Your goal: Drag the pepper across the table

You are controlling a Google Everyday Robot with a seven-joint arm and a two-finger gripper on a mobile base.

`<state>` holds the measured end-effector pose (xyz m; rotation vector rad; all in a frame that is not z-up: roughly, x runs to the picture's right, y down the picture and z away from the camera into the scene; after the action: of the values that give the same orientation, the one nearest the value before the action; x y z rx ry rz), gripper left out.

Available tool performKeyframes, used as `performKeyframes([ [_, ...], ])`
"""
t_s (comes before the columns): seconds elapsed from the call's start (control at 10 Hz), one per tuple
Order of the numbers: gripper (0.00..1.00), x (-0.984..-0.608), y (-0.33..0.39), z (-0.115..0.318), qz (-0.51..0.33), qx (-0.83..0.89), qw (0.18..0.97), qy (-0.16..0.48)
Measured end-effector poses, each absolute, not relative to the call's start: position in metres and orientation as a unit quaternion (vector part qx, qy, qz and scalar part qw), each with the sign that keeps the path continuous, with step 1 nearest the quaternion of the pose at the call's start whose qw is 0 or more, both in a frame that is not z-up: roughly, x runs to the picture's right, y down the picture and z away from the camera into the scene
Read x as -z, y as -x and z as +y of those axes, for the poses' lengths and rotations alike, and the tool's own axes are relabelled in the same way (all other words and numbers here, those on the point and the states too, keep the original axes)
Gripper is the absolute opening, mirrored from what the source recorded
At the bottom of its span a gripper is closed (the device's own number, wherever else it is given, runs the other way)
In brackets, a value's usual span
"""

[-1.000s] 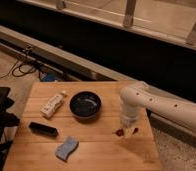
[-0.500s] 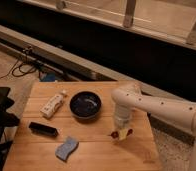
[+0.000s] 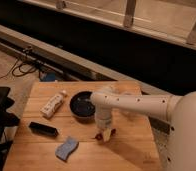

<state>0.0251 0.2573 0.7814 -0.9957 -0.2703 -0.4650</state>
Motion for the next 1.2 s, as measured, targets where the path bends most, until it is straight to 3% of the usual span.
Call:
performKeyframes([
  [1.2, 0.02, -0.748, 0.062, 0.267, -0.209, 0.326, 0.811, 0.438],
])
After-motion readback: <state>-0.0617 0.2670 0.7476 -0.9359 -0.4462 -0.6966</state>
